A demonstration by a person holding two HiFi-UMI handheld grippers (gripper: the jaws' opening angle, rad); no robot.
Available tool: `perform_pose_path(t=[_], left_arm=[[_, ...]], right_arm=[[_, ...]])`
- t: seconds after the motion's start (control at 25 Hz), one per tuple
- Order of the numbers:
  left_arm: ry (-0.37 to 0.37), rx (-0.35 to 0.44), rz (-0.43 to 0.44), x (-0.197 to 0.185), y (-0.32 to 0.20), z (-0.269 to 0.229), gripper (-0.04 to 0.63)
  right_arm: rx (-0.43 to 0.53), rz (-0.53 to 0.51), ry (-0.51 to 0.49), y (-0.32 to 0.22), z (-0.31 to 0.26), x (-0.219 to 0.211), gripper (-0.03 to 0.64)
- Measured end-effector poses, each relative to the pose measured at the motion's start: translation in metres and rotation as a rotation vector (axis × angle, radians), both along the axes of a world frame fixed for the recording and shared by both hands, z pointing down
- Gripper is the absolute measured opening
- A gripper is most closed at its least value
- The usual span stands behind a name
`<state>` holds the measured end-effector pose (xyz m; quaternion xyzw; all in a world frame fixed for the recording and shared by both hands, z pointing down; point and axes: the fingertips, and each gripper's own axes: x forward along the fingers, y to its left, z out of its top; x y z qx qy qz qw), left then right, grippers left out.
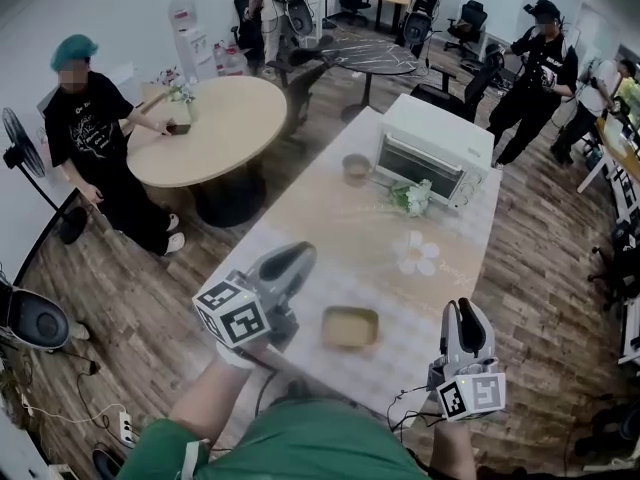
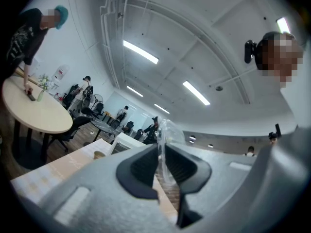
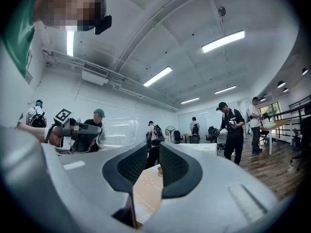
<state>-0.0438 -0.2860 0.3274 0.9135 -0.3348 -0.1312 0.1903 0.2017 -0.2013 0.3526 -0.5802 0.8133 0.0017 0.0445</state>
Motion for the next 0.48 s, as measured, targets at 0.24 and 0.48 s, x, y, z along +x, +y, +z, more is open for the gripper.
perform_pose_path(t=[0.24, 0.48], left_arm=[[0.002, -0.005, -0.031, -0.016, 0.002, 0.001, 0.041], [-0.001, -0.010, -0.058, -0.028, 0.006, 0.004, 0.041]], right_arm=[[-0.006, -0.029, -0.001, -0.005, 0.002, -0.013, 0.074], [-0.009, -0.058, -0.002, -0.008, 0.004, -0.024, 0.074]])
